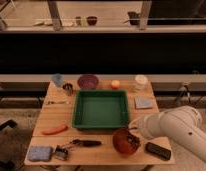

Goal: Place grapes in red bowl

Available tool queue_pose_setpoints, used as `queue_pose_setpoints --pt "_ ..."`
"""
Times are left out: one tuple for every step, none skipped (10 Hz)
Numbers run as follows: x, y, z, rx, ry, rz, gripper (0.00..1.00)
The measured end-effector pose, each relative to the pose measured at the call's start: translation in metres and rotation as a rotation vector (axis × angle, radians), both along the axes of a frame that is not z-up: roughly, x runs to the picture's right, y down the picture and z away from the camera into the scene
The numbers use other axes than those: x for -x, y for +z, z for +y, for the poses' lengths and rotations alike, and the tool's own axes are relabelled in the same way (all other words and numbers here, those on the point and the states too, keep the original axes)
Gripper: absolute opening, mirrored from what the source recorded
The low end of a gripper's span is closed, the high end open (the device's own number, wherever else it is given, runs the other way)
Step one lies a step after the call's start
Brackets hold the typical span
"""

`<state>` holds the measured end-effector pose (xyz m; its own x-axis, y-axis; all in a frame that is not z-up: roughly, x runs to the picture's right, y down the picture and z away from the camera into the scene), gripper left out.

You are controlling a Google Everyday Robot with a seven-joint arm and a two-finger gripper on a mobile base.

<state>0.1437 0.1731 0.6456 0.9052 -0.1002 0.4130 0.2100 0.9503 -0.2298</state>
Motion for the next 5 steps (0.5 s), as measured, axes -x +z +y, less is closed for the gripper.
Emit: queue_pose_setpoints --pt "0.005 -0.004 0.000 -0.003 -0.011 -0.015 0.00" --pt "0.011 -0.009 -0.001 -0.007 -0.021 -0.031 0.00" --pt "0.017 -0.014 -0.003 -0.011 -0.029 -0.046 0.00" --pt "0.021 -0.019 -0.004 -0.015 -0.035 -0.056 0.00" --pt "0.024 -0.022 -0.004 -0.015 -0.039 -0.063 0.00"
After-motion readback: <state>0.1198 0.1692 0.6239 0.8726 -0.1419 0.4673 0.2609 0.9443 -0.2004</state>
